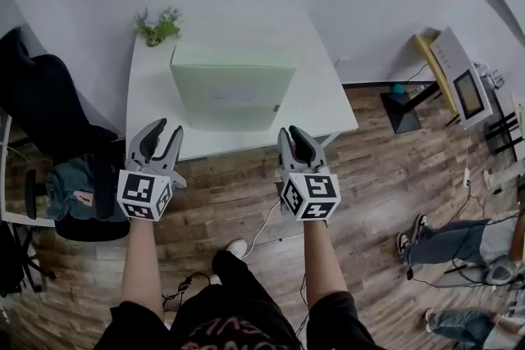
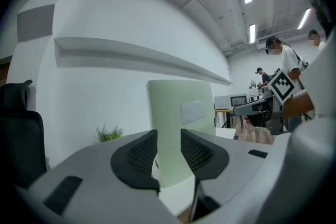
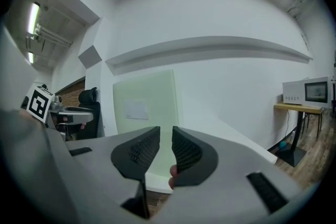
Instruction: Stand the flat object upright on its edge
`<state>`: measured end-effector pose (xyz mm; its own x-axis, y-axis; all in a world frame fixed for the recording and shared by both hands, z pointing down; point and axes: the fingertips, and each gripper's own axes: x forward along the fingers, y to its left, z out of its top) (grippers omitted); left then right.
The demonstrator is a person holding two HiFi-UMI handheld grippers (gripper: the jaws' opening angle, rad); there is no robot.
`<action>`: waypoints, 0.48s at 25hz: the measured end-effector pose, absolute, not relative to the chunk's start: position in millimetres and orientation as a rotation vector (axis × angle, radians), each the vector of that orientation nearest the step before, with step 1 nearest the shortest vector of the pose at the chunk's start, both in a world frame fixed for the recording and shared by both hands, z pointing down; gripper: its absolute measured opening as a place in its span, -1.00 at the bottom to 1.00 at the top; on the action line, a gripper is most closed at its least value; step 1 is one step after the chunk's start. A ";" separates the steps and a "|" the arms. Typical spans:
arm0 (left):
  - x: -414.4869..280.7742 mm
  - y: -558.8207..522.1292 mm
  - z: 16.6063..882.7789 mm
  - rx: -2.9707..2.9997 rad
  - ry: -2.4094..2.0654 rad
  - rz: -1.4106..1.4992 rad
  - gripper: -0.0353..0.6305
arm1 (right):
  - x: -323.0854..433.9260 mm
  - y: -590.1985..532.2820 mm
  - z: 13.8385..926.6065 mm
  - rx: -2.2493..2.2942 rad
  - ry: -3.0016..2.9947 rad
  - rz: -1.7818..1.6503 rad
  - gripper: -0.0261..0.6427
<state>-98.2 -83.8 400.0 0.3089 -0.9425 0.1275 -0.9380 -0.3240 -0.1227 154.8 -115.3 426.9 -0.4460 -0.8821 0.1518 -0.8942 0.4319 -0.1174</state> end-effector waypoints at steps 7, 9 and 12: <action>-103.2 -56.3 371.1 -2.502 1.841 -0.238 -0.67 | 155.9 -85.9 394.9 1.644 -2.576 0.249 -0.74; -101.0 -46.5 365.8 -2.486 1.824 -0.273 -0.75 | 155.4 -77.0 386.3 1.646 -2.575 0.242 -0.77; -97.6 -30.8 356.6 -2.473 1.803 -0.297 -0.82 | 152.4 -63.7 375.0 1.641 -2.582 0.231 -0.78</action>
<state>-97.6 -30.8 356.6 0.2946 -0.9485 0.1161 -0.9357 -0.3110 -0.1667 152.4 -63.7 375.0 -0.4258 -0.8936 0.1422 -0.9046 0.4172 -0.0871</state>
